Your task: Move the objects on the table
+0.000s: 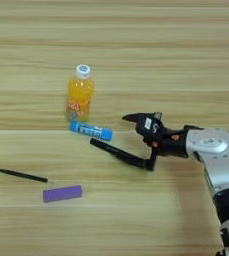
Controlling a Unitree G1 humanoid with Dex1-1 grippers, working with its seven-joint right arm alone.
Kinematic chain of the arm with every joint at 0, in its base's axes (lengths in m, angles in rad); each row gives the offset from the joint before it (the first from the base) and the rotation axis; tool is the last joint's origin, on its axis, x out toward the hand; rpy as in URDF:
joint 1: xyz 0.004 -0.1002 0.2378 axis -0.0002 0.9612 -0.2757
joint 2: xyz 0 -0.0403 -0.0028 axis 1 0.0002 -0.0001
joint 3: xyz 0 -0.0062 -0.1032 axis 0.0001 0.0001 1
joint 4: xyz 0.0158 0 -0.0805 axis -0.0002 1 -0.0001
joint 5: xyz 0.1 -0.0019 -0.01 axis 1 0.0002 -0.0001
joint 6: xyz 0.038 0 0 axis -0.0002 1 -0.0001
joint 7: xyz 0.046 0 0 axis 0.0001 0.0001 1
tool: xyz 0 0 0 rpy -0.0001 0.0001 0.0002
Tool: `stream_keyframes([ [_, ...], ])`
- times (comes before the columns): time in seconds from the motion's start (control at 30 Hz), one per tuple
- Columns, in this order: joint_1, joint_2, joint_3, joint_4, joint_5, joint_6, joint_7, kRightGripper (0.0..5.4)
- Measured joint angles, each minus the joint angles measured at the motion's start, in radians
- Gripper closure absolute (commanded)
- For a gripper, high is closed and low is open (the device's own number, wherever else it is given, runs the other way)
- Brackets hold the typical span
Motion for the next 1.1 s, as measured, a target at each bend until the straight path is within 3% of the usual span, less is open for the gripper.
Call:
stream_keyframes([
  [0.5, 0.048, -0.002, -0.059, -0.172, 0.154, 0.076, 0.116, 0.02],
  [0.63, 0.097, -0.011, -0.078, -0.31, 0.274, 0.181, 0.196, 0.02],
  [0.7, 0.116, -0.012, -0.079, -0.355, 0.297, 0.215, 0.21, 0.02],
  [0.87, 0.129, -0.006, -0.051, -0.394, 0.287, 0.254, 0.212, 0.02],
  [1.1, 0.115, 0.044, 0.027, -0.406, 0.248, 0.285, 0.188, 0.02],
])
